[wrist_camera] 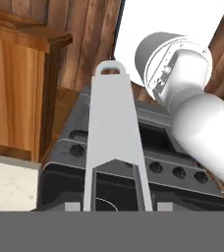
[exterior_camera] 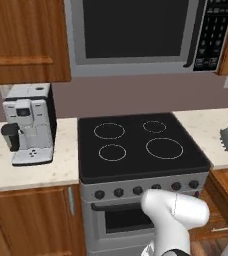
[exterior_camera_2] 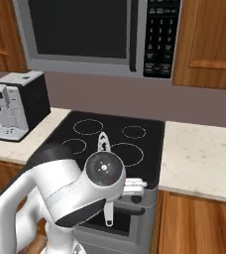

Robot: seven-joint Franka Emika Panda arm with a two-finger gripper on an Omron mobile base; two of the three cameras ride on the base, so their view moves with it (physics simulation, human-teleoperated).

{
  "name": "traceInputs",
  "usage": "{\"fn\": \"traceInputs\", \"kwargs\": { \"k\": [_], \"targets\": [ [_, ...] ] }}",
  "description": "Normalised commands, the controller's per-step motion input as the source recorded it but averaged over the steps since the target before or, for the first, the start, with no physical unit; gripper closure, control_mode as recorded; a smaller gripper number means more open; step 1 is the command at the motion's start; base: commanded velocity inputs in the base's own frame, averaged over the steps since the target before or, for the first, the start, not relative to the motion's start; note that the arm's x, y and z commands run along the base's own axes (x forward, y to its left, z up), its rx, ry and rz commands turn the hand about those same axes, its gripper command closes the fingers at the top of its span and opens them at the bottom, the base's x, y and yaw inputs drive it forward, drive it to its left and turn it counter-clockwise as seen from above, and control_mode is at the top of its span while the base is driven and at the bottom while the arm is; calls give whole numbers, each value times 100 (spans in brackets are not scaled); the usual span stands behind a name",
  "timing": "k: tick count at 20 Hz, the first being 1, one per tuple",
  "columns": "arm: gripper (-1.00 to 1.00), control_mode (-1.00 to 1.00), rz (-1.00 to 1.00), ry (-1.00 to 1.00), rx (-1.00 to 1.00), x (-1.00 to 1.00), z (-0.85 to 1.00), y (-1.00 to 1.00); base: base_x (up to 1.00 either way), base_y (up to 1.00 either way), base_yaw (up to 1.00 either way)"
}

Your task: Take the tongs from the drawer on the right and place them on the dining counter next to the tray containing the kebab skewer.

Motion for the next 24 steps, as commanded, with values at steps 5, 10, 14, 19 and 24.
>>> {"fn": "traceInputs", "kwargs": {
  "k": [5,10,14,19,24],
  "targets": [
    [100,100,0,0,0,0,0,0,8,100,16],
    [100,100,0,0,0,0,0,0,-18,82,68],
    [100,100,0,0,0,0,0,0,-16,72,80],
    [100,100,0,0,0,0,0,0,-16,53,86],
    [100,100,0,0,0,0,0,0,-10,38,91]
  ]
}}
